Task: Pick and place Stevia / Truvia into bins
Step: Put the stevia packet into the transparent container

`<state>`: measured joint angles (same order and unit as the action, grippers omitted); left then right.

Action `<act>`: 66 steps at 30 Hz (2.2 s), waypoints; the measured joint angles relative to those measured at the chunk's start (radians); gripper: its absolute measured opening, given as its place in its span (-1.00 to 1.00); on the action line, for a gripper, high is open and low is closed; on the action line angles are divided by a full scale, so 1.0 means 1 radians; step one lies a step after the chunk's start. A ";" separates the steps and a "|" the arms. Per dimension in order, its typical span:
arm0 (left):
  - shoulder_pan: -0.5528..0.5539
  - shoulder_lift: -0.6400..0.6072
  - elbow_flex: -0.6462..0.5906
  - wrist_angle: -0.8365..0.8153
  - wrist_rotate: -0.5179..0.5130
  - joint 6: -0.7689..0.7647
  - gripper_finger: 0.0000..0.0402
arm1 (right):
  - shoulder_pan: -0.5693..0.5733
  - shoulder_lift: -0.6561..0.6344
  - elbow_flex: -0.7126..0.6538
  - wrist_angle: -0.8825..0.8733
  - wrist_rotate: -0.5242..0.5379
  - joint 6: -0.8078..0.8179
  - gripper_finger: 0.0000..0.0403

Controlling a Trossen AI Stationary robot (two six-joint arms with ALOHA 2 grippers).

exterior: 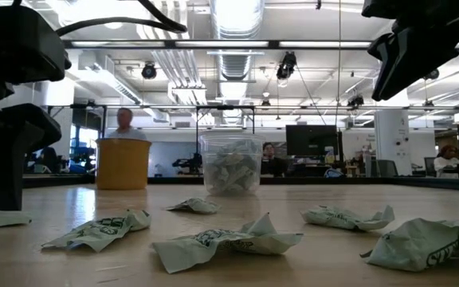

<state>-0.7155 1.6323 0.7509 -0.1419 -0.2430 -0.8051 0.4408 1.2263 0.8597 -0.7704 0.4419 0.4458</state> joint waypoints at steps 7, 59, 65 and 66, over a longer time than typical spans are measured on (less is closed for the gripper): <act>0.000 0.001 0.003 -0.027 -0.003 0.001 -0.04 | 0.000 0.000 0.000 0.002 0.000 0.000 -0.58; 0.153 0.003 0.169 0.011 -0.602 0.824 -0.60 | 0.000 0.000 -0.001 0.030 0.002 -0.026 -0.62; 0.311 0.003 0.205 0.056 -0.601 0.969 -0.60 | 0.000 0.000 -0.002 0.062 0.002 -0.057 -0.60; 0.336 0.003 0.211 0.064 -0.599 0.992 -0.60 | 0.000 0.000 -0.003 0.063 0.002 -0.057 -0.61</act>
<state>-0.3790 1.6356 0.9623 -0.0775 -0.8421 0.1873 0.4404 1.2263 0.8571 -0.7075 0.4442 0.3886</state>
